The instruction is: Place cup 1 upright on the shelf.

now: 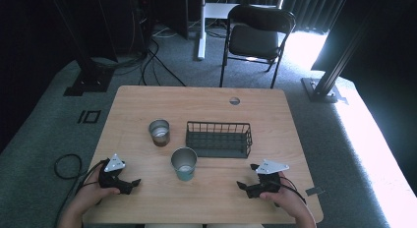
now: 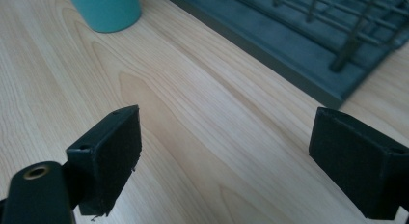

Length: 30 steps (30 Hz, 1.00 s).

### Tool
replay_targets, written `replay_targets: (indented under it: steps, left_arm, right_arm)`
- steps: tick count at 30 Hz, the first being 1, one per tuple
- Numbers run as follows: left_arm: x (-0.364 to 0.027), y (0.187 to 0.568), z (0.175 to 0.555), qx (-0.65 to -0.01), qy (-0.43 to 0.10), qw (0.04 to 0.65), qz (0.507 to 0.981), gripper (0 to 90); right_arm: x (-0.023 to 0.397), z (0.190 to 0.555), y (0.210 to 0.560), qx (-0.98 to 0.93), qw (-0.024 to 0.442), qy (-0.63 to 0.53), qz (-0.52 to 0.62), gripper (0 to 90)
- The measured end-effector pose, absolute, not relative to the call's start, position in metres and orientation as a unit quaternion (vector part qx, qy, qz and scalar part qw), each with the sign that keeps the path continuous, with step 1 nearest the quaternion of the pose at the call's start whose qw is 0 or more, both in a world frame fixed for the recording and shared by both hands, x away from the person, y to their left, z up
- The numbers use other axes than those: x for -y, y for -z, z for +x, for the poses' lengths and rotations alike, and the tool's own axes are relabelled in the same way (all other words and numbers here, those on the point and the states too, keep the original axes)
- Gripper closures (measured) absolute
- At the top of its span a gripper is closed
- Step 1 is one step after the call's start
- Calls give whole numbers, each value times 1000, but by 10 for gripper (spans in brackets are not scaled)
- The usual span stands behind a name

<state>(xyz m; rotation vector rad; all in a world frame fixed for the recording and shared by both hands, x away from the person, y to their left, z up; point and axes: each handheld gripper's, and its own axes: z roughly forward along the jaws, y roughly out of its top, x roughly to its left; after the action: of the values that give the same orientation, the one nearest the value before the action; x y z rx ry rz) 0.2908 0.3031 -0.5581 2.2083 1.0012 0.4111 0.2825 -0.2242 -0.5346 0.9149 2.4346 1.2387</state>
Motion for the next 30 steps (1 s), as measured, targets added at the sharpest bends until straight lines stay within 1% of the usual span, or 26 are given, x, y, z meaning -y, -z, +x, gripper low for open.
replay_targets:
  steps: [1, 30]
  left_arm:
    - [-303, 558, 291, -384, -158, 335, 846, 3]
    - [-303, 558, 291, -384, -158, 335, 846, 3]
  right_arm:
    - [222, 283, 534, -839, 131, -427, 311, 140]
    - [162, 298, 526, -850, 113, -448, 251, 132]
